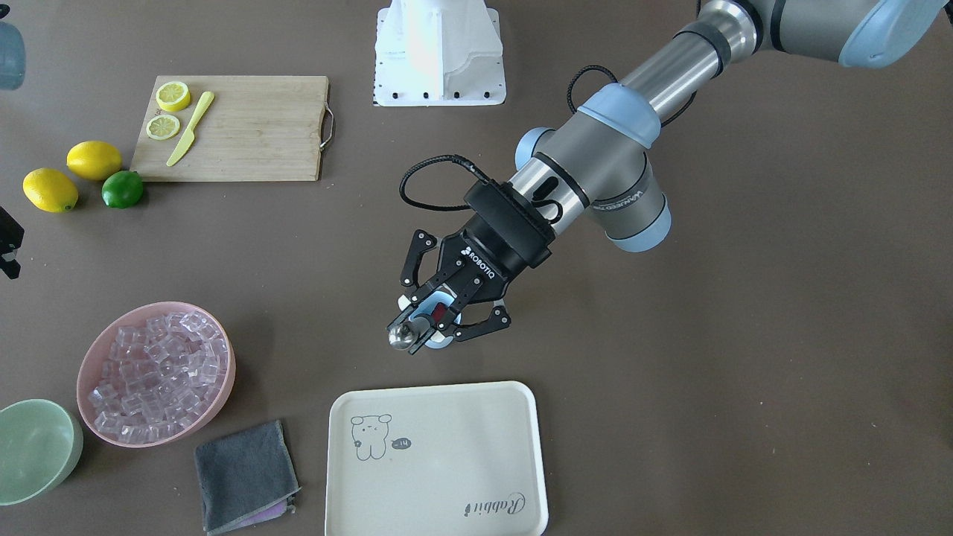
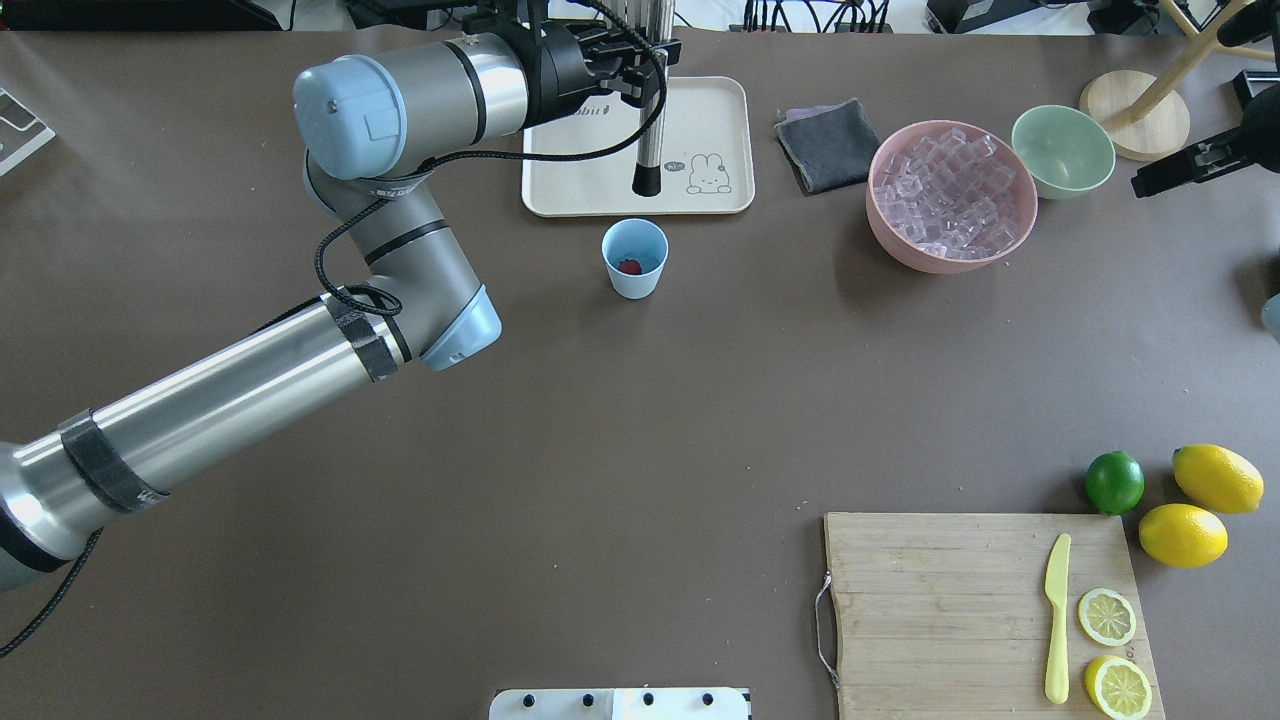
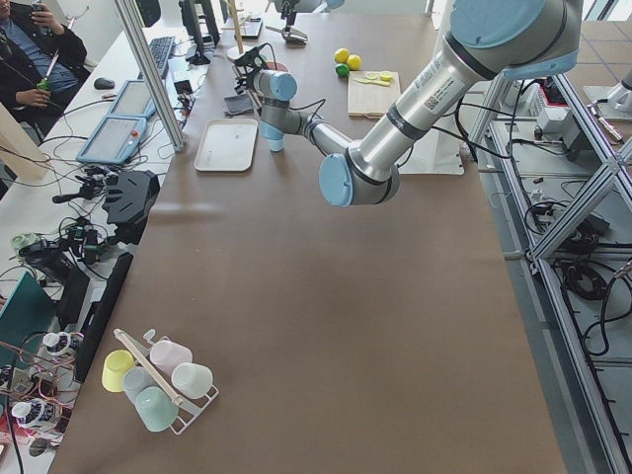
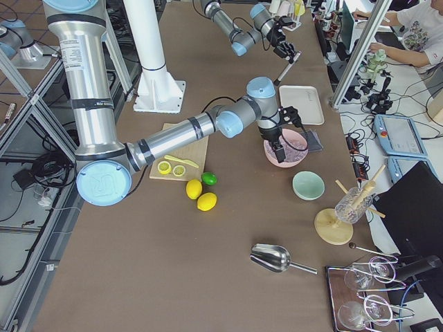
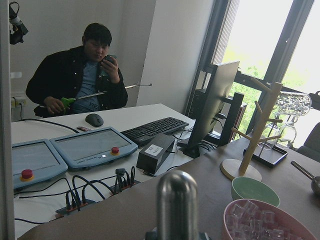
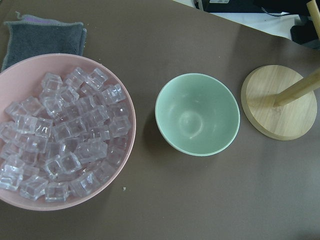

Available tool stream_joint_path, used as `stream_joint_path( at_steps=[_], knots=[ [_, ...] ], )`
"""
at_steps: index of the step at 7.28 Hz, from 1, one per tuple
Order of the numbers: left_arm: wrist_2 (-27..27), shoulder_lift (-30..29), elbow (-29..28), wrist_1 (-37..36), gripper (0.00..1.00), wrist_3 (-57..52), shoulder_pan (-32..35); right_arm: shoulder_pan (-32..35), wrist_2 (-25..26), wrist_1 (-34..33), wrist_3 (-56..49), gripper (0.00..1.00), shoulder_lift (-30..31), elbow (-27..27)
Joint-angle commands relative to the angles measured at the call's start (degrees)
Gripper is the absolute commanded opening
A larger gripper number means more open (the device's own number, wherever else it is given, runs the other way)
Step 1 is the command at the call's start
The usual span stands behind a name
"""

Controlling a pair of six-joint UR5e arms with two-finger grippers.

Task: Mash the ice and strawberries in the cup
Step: 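Carry the metal pestle with the left gripper over the light-blue cup, then lower the pestle tip down into the cup with the left gripper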

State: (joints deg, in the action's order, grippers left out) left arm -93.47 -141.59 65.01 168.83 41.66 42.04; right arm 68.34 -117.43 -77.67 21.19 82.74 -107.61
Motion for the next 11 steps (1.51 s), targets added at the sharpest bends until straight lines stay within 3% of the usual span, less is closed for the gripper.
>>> stream_joint_path(
  at_steps=[1,5,11],
  knots=[
    [-0.2,1.7,0.1,1.4,0.00,0.2,0.1,0.0,1.0,0.1,0.0,1.00,-0.4,-0.5],
    [0.2,6.8,0.6,9.3,0.00,2.0,0.3,1.4,3.7,0.2,-0.7,1.00,-1.0,-3.9],
    [1.1,7.1,0.9,9.9,0.00,5.5,0.5,1.6,4.3,0.2,-0.8,1.00,-1.5,-5.4]
  ],
)
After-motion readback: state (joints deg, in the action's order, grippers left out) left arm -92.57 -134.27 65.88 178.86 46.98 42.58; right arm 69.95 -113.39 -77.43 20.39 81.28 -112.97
